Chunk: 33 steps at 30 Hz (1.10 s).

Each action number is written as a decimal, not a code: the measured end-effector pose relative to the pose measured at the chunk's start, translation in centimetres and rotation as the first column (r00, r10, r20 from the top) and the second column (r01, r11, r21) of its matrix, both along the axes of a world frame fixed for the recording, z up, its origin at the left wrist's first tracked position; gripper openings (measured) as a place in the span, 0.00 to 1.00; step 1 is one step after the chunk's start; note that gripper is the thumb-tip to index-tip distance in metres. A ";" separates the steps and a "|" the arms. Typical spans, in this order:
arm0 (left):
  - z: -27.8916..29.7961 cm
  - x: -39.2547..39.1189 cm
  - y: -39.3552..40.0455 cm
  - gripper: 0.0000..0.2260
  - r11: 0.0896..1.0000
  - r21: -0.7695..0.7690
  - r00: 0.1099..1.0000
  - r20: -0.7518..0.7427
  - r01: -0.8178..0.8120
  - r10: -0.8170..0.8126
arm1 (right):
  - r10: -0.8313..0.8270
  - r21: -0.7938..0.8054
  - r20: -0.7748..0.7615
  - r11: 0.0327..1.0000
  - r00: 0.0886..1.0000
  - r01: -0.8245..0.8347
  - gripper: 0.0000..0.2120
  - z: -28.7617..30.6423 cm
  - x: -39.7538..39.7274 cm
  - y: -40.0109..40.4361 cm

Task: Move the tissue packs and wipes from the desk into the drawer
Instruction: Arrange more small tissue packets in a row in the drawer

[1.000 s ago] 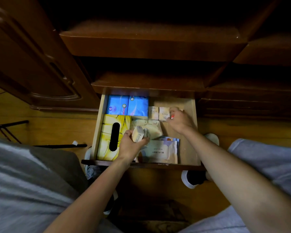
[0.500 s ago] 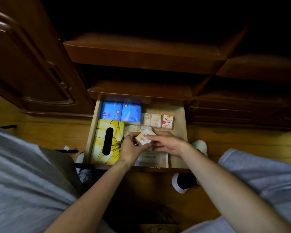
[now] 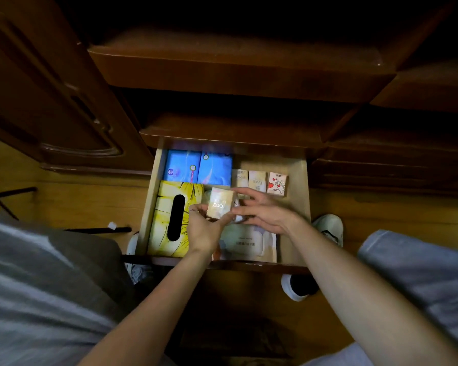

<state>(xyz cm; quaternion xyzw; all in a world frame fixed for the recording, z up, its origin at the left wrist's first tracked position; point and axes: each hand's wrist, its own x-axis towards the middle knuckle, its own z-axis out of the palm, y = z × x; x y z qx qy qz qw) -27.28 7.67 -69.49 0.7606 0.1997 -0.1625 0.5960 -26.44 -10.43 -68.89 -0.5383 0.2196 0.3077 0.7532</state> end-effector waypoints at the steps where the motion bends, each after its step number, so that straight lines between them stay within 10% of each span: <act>1: 0.1 0.2 0.1 0.26 0.999 0.006 0.999 0.005 -0.037 0.037 | -0.045 -0.008 0.000 0.999 0.999 0.045 0.30 -0.2 0.4 -0.2; 6: 0.1 1.0 1.3 0.25 0.987 -0.018 0.987 -0.030 -0.162 0.161 | -0.512 -0.337 0.057 0.798 0.857 0.499 0.21 -2.6 4.6 -0.9; 12: -0.1 0.3 2.5 0.23 0.992 -0.045 0.993 0.000 -0.122 0.122 | -0.675 -0.554 0.134 0.555 0.725 0.620 0.19 -5.8 9.9 -1.3; 21: 0.1 0.2 4.0 0.24 0.995 -0.003 0.995 0.013 -0.102 0.102 | -0.200 -0.903 0.147 0.373 0.969 0.214 0.23 -8.0 11.2 0.0; 33: 0.5 -0.2 3.8 0.23 0.998 -0.034 0.998 0.022 -0.056 0.056 | 0.146 -0.998 0.055 -0.010 0.988 0.057 0.24 -8.6 11.8 -0.7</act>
